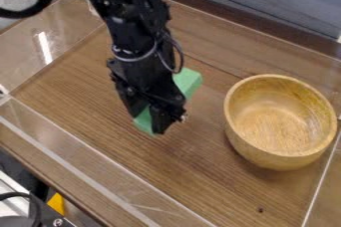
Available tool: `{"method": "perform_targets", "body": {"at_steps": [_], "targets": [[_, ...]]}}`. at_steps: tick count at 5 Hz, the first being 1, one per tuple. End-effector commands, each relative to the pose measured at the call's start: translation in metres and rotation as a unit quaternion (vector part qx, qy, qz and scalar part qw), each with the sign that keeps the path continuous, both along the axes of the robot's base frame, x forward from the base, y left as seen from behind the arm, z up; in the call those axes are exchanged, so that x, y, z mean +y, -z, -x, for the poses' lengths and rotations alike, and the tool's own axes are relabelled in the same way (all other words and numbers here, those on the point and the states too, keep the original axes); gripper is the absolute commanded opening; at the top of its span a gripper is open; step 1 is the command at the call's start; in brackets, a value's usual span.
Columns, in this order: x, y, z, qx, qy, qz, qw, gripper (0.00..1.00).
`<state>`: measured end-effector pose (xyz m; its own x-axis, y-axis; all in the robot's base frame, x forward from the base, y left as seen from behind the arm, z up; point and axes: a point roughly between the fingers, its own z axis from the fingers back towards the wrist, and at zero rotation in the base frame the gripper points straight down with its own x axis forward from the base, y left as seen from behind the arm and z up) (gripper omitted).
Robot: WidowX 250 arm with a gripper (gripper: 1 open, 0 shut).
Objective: Remove the green block from inside the brown bowl and put it on the table
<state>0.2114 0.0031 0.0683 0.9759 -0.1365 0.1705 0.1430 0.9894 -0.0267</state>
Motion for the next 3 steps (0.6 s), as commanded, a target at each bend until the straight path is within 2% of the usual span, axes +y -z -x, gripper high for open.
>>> {"method": "perform_targets", "body": {"at_steps": [1, 2, 3], "targets": [[-0.0082, 0.0108, -0.0068, -0.020, 0.026, -0.001, 0.9995, 0.00], [-0.0086, 0.0157, -0.0095, -0.025, 0.012, -0.001, 0.9996, 0.00], [-0.0086, 0.0133, -0.0102, -0.025, -0.002, 0.002, 0.9997, 0.00]]}}
